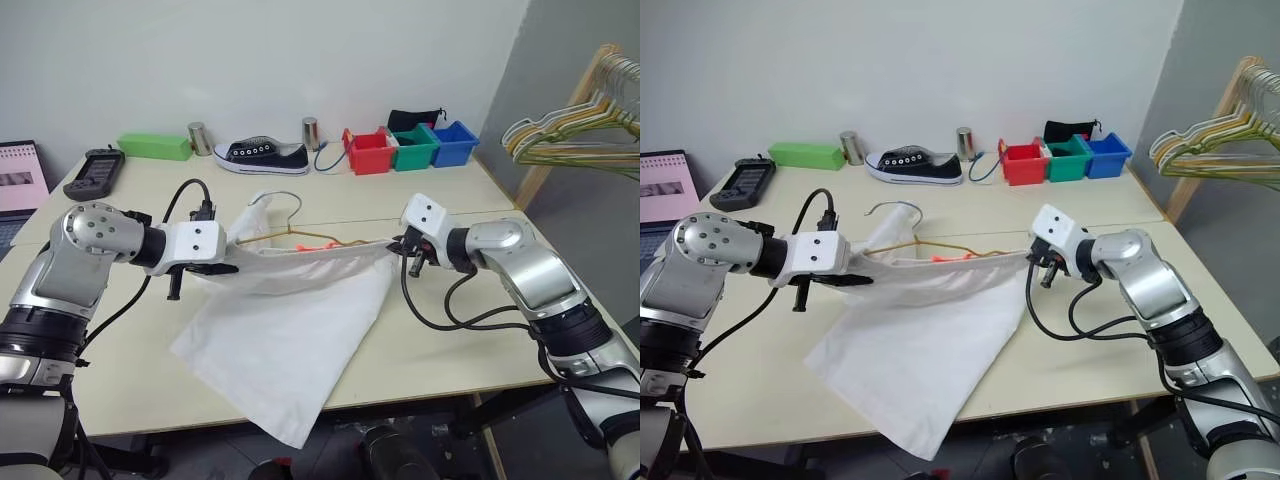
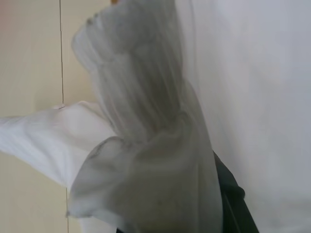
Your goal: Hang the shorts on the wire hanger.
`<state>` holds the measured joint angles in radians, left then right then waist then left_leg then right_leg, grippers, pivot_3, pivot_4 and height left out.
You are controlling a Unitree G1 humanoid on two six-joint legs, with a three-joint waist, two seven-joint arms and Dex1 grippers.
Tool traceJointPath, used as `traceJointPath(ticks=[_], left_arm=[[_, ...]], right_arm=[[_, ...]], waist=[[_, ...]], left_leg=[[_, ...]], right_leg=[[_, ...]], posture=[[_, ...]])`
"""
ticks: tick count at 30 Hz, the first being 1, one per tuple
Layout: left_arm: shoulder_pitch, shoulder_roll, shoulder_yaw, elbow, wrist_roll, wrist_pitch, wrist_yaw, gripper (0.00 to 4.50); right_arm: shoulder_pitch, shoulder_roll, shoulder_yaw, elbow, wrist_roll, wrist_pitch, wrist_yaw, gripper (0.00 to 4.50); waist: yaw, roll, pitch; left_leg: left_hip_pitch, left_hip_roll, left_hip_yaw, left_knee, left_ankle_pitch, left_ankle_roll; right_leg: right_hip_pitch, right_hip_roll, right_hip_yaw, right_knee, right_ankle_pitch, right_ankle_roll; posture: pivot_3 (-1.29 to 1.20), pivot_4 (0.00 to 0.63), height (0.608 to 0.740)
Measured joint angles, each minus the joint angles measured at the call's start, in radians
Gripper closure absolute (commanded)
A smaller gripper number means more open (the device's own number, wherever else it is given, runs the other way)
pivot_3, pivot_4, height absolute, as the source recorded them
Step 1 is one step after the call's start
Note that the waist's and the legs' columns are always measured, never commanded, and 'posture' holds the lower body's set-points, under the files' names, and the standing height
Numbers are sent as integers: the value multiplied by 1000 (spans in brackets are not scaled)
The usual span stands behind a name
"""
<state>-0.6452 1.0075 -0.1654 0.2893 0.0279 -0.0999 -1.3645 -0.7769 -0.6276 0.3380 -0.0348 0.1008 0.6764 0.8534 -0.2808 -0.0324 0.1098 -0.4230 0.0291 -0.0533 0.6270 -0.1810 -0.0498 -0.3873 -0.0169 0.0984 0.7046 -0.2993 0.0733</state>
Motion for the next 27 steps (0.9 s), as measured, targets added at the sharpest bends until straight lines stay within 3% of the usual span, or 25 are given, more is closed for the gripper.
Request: traceJointPath(ticks=[5,11,20,27], left_arm=[[-48,-44,-6,32,39,-6,59,4415],[-94,-246,-27,31,94,78,226,4415],[-88,-310,-30,-7,115,149,294,4415],[-72,-317,-34,-27,115,153,306,4415]], right_arm=[[-86,-4,0,-21,-7,17,7,4492],[-182,78,-3,-103,-7,115,-29,4492],[-183,84,0,-131,-23,122,-45,4492],[-174,29,31,-113,-52,41,1,2940]], waist=[[-5,0,0],[-14,0,0],[-47,0,0],[-58,0,-1]], left_leg=[[0,0,0,0,0,0],[-3,-1,-2,1,0,0],[-2,-1,-2,1,0,0],[-2,-1,-2,1,0,0]], right_leg=[[0,0,0,0,0,0],[-1,-1,-1,0,0,0],[-1,-1,-1,0,0,0],[0,-1,-1,0,1,1]], posture=[[-241,26,740],[-258,15,740],[-259,8,740],[-269,4,740]])
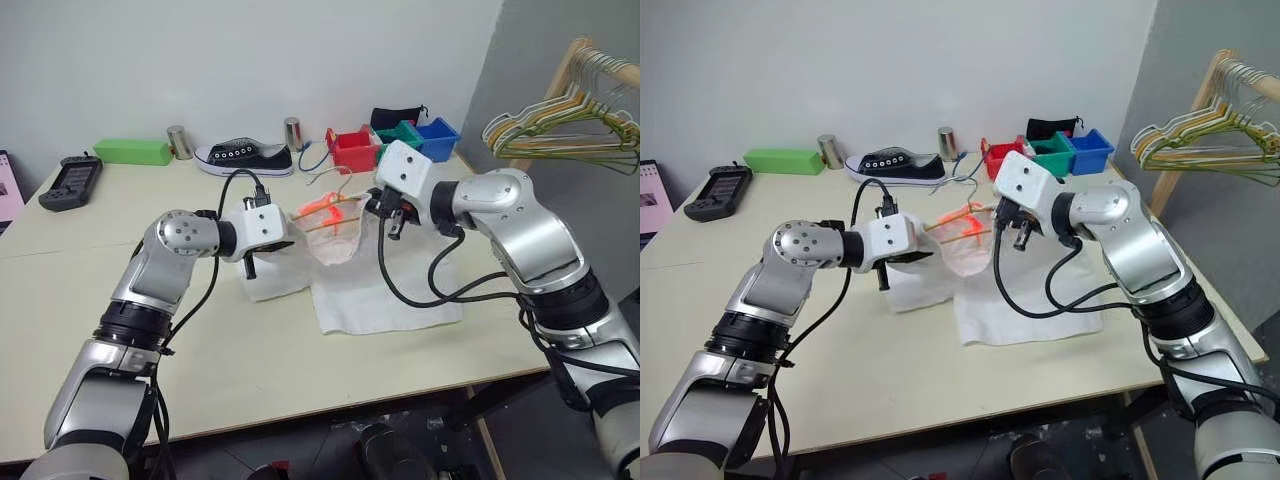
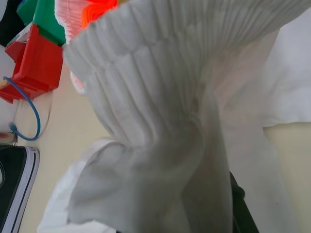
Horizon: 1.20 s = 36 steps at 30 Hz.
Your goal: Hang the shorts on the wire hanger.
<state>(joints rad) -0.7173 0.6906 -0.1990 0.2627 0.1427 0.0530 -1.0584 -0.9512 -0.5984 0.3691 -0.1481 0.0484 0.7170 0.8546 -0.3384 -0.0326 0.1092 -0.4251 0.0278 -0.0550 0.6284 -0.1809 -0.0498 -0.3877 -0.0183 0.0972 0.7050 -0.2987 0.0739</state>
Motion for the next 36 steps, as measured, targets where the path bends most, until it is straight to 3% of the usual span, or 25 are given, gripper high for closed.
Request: traceJointPath(ticks=[9,22,23,28,36], left_arm=[[0,-2,-26,-7,15,-84,7,4415],[-1,2,-43,-38,27,-156,3,4415],[0,9,-43,-47,29,-157,3,4415],[5,21,-43,-59,34,-157,3,4415],[8,25,-43,-62,35,-157,6,4415]], right_arm=[[-10,-140,85,209,-176,-290,90,1119],[-52,-128,133,554,-326,-608,188,1119],[-58,-123,133,573,-337,-627,190,1506],[-74,-105,133,628,-353,-682,195,2502],[-74,-92,124,660,-380,-725,212,4474]], waist=[[-20,0,0],[-50,0,0],[-50,0,0],[-49,0,0],[-45,0,0]], left_leg=[[0,-1,1,0,0,0],[9,-1,1,-1,0,0],[9,-1,1,-1,0,0],[10,-1,1,0,0,0],[10,-1,1,0,0,0]], right_leg=[[0,-1,0,0,0,0],[8,-1,1,0,0,0],[8,-1,1,0,0,0],[10,-1,1,0,0,0],[10,-1,1,0,0,0]], posture=[[-280,11,740],[-242,15,740],[-242,15,740],[-232,15,740],[-232,15,740]])
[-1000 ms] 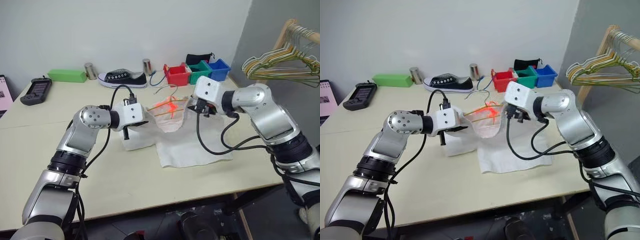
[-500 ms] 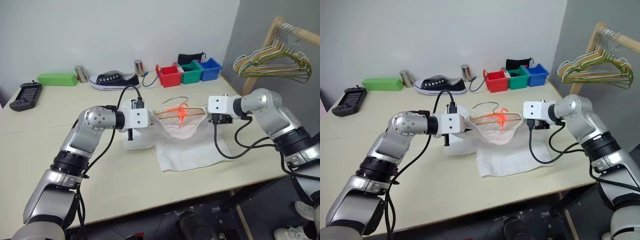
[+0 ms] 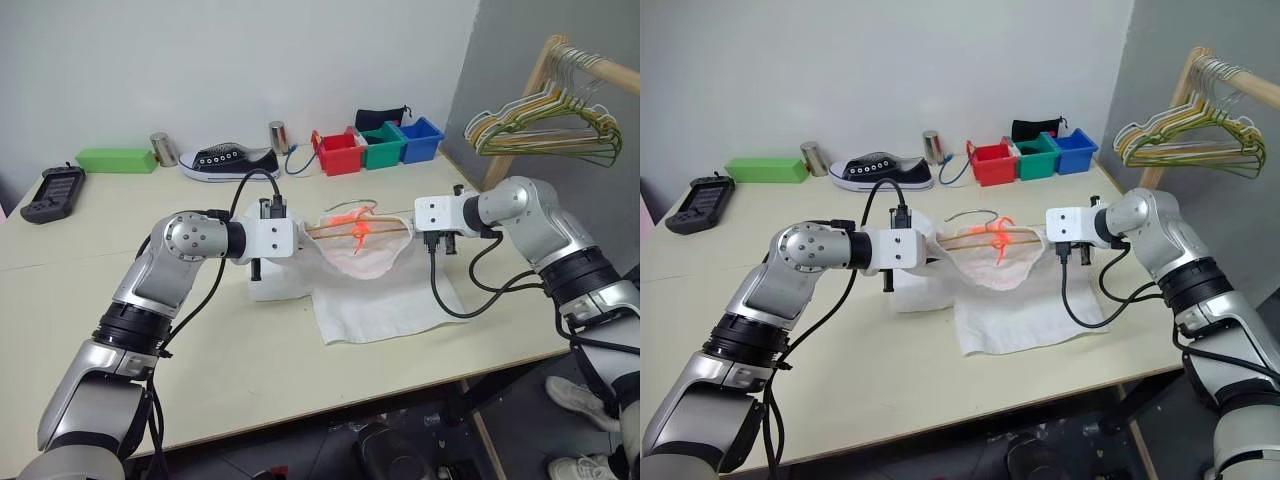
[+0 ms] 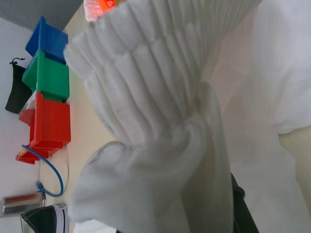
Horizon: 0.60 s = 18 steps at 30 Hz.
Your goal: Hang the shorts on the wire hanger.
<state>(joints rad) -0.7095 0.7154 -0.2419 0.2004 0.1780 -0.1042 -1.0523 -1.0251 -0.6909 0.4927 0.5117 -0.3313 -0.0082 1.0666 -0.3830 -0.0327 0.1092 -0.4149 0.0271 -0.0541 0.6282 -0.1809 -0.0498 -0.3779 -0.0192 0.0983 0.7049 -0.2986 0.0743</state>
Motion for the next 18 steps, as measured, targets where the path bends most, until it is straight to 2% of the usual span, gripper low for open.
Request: traceJointPath(ticks=[6,7,12,13,18], left_arm=[[-4,4,0,2,7,-14,12,4415],[-5,4,0,2,9,-16,13,4098],[-28,2,1,12,-18,-37,-1,3010],[-34,2,4,17,-23,-40,-2,2937],[-76,-6,31,37,-95,-48,-19,1778]], right_arm=[[0,3,-5,2,-2,-4,2,4474],[0,3,-8,2,-2,-3,2,4491],[20,4,-28,-14,-3,32,-3,4500],[31,4,-34,-27,-3,42,-3,4500],[96,2,-58,-100,0,113,-3,4500]], waist=[[0,0,0],[0,0,0],[1,0,0],[1,0,0],[1,0,0]], left_leg=[[0,0,0,0,0,0],[0,0,0,0,0,0],[0,0,0,0,0,0],[0,0,0,0,0,0],[0,0,0,1,0,0]], right_leg=[[0,0,0,0,0,0],[0,0,0,0,0,0],[1,0,0,0,0,0],[1,0,0,0,0,0],[1,0,0,0,0,0]], posture=[[-237,11,740],[-244,10,740],[-248,12,740],[-248,12,740],[-252,4,740]])
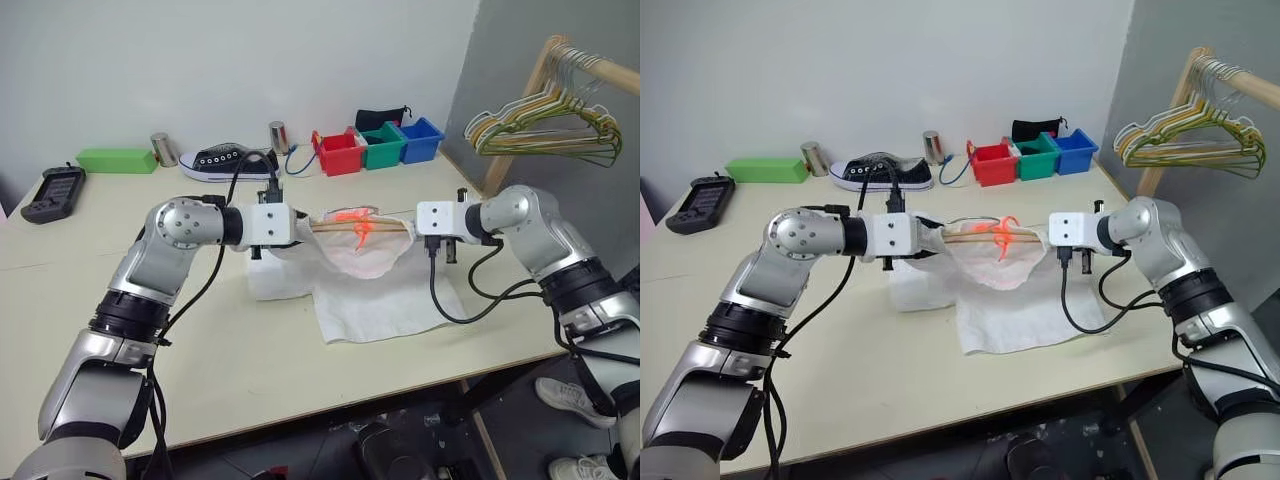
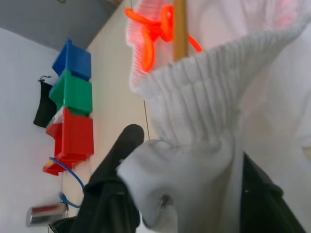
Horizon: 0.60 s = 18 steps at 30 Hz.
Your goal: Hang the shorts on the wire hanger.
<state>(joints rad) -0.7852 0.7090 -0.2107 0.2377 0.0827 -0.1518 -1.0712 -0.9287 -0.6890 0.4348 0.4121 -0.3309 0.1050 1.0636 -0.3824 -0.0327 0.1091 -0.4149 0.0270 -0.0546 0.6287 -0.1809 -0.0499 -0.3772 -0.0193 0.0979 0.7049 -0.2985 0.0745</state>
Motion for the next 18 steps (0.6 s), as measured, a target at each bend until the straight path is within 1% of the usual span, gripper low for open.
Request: traceJointPath(ticks=[1,3,4,5,8,9,12,18], left_arm=[[-5,-1,5,-6,-16,12,-12,1531],[-12,2,14,-32,-60,48,-48,1218],[-12,10,15,-47,-77,62,-69,948],[-12,19,15,-57,-86,72,-86,783],[-12,73,20,-84,-117,126,-143,122],[-13,86,27,-84,-122,138,-147,14],[-34,86,55,-68,-142,182,-136,14],[-73,34,141,-41,-201,271,-51,14]], right_arm=[[13,1,-8,-13,1,18,0,4500],[37,7,-23,-33,11,64,0,4500],[47,8,-26,-44,12,83,0,4500],[55,10,-30,-52,14,97,0,4500],[94,12,-65,-93,42,177,0,4500],[106,12,-75,-103,47,204,-1,4500],[173,16,-131,-178,86,333,-8,4500],[290,36,-236,-359,158,605,-62,4500]], waist=[[0,0,0],[-1,0,0],[-3,0,0],[-4,0,0],[-6,0,0],[-6,0,0],[-3,0,0],[-3,0,-1]], left_leg=[[0,0,0,0,0,0],[0,0,0,0,0,0],[0,0,0,0,0,0],[0,0,0,0,0,0],[1,0,0,0,0,0],[1,0,0,0,0,0],[1,0,-1,1,0,0],[1,0,-2,1,0,0]], right_leg=[[0,0,0,0,0,0],[0,0,0,0,0,0],[0,0,0,0,0,0],[0,0,0,0,0,0],[0,0,0,0,0,0],[1,0,0,0,0,0],[2,0,-1,0,0,0],[2,0,-1,-1,0,0]], posture=[[-252,4,740],[-257,2,740],[-264,0,740],[-266,0,740],[-273,0,740],[-277,0,740],[-289,0,740],[-313,0,740]])
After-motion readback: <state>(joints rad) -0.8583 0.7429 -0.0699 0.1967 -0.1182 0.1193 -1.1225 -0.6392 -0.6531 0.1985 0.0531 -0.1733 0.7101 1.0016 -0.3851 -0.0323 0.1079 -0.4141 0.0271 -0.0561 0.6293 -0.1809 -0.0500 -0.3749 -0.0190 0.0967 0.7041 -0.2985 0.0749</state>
